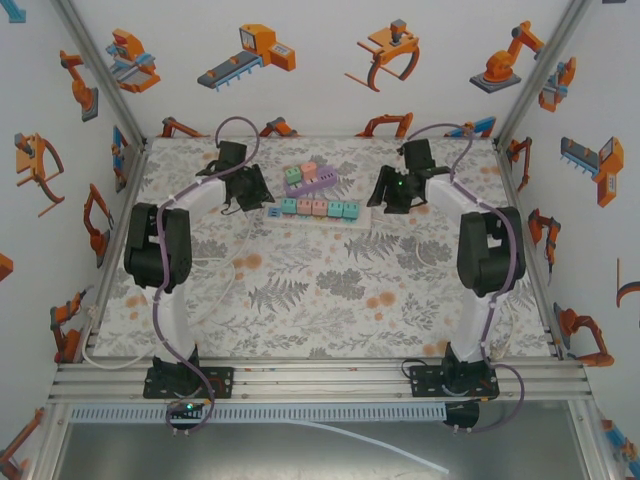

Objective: Pull the plug off the socket

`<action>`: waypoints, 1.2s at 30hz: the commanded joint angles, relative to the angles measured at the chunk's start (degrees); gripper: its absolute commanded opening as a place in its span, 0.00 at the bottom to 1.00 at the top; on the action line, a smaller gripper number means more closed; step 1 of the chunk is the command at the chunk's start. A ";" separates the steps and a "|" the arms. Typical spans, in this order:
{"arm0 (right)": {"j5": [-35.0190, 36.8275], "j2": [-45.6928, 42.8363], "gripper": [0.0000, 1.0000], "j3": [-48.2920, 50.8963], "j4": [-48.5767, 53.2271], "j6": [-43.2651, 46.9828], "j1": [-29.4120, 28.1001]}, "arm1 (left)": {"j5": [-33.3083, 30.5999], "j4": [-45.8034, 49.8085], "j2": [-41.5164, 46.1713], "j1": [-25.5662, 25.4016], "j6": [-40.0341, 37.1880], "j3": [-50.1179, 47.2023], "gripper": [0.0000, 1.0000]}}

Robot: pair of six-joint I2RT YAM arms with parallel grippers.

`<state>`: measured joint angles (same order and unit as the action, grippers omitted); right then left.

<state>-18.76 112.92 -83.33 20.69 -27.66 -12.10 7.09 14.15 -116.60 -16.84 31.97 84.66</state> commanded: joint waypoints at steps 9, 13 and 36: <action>-2.94 4.57 0.47 -0.75 -2.40 -1.35 -0.54 | 2.81 4.06 -4.78 -0.05 -7.32 4.13 0.41; -1.67 5.54 0.47 -0.64 -1.33 -0.57 -0.91 | 6.03 3.88 -4.98 -0.10 -7.35 2.13 0.38; -6.86 -0.89 0.30 9.11 2.42 6.63 -1.92 | 10.51 -4.14 10.76 -5.88 -1.15 -26.57 0.37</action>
<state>-21.98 114.43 -78.65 17.69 -22.24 -12.40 14.55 3.99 -105.80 -19.16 28.88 63.48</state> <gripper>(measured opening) 0.328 0.375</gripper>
